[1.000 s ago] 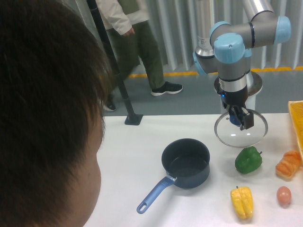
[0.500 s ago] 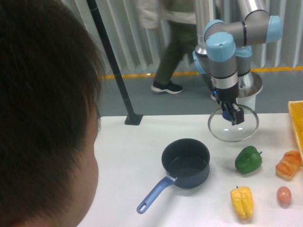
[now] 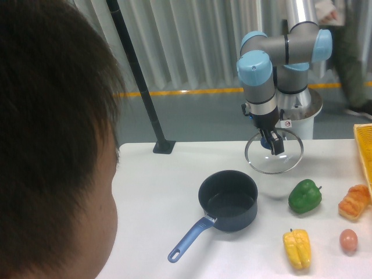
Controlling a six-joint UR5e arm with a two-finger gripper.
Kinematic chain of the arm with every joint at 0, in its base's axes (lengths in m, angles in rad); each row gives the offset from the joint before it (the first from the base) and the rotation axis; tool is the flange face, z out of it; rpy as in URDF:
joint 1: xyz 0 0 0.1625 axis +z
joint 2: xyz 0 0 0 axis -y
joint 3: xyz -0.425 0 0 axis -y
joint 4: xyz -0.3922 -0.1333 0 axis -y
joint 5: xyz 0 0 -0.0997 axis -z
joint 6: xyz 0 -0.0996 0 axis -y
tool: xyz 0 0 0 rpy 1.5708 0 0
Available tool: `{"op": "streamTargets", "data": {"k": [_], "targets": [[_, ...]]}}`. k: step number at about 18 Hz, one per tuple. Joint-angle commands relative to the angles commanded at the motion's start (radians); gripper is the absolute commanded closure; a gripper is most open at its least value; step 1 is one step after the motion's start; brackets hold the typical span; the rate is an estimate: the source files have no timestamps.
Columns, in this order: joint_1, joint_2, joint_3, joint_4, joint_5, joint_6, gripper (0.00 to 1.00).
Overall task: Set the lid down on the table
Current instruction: 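Carry the held glass lid toward the blue saucepan and lower it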
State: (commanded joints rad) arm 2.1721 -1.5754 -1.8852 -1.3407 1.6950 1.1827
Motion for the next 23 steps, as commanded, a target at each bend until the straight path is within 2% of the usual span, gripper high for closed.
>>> {"op": "streamTargets", "data": {"k": [4,13,23], "targets": [[-0.008,-0.005,-0.021,0.002,0.015,-0.002,0.63],[-0.034,-0.06,-0.02,0.008,0.034,-0.003,0.63],[-0.057,-0.112,-0.022,0.069,0.048,-0.035,0.63]]}}
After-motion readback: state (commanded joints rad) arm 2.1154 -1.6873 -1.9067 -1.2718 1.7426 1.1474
